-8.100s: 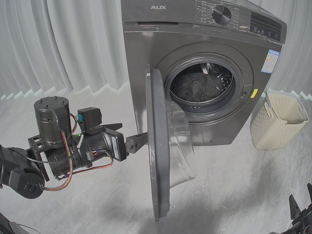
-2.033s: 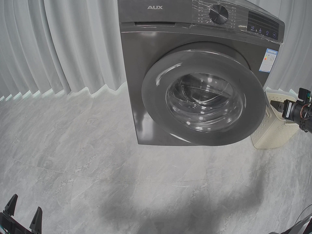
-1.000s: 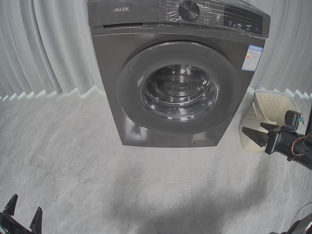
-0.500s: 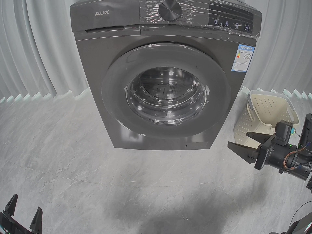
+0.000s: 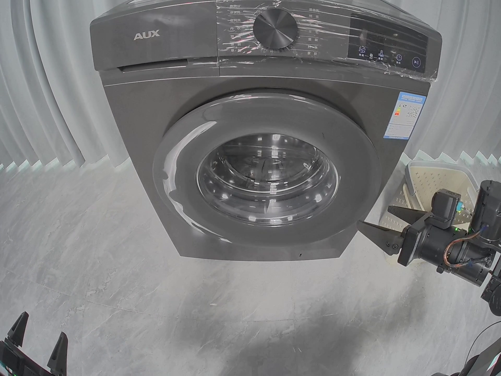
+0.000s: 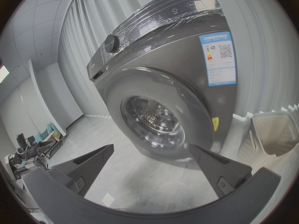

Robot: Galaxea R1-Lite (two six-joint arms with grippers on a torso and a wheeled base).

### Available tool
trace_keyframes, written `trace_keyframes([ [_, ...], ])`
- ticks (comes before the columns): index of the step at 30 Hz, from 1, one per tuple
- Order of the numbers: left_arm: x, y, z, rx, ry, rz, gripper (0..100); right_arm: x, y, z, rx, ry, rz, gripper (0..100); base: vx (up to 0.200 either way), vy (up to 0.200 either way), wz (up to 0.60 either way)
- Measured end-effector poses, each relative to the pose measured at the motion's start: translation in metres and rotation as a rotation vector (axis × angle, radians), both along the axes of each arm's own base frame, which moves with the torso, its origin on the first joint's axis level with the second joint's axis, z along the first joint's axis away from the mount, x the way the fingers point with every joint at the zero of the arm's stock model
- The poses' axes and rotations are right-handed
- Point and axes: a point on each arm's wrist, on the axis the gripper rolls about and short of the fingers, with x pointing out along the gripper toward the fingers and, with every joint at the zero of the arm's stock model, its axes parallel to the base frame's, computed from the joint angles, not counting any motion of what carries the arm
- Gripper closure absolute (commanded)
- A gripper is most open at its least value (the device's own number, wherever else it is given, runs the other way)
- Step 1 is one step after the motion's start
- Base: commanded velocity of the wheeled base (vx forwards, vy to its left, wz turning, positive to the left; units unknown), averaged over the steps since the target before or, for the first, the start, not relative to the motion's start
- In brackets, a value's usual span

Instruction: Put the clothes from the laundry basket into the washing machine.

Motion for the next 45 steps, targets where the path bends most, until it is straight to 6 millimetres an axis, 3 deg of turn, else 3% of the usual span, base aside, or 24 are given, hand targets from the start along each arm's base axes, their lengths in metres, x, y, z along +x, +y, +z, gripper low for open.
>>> trace_keyframes([
  [7, 0.000, 0.000, 0.000, 0.000, 0.000, 0.000, 0, 0.014, 0.008, -0.003, 0.019, -0.045, -0.004, 0, 0.000, 0.000, 0.00],
  [13, 0.000, 0.000, 0.000, 0.001, 0.001, 0.000, 0, 0.021, 0.011, -0.010, 0.012, -0.034, -0.009, 0, 0.200, 0.000, 0.00],
  [26, 0.000, 0.000, 0.000, 0.003, 0.000, 0.000, 0, 0.037, 0.011, -0.009, 0.008, -0.036, -0.092, 0, 0.000, 0.000, 0.00],
  [34, 0.000, 0.000, 0.000, 0.003, 0.000, -0.001, 0, 0.027, 0.007, -0.015, -0.007, -0.029, -0.099, 0, 0.000, 0.000, 0.00],
  [39, 0.000, 0.000, 0.000, 0.003, 0.000, -0.001, 0, 0.012, 0.004, -0.023, -0.023, 0.002, -0.071, 0, 0.200, 0.000, 0.00],
  [45, 0.000, 0.000, 0.000, 0.000, 0.000, -0.001, 0, 0.009, 0.002, -0.022, -0.019, -0.001, -0.069, 0, 0.133, 0.000, 0.00],
])
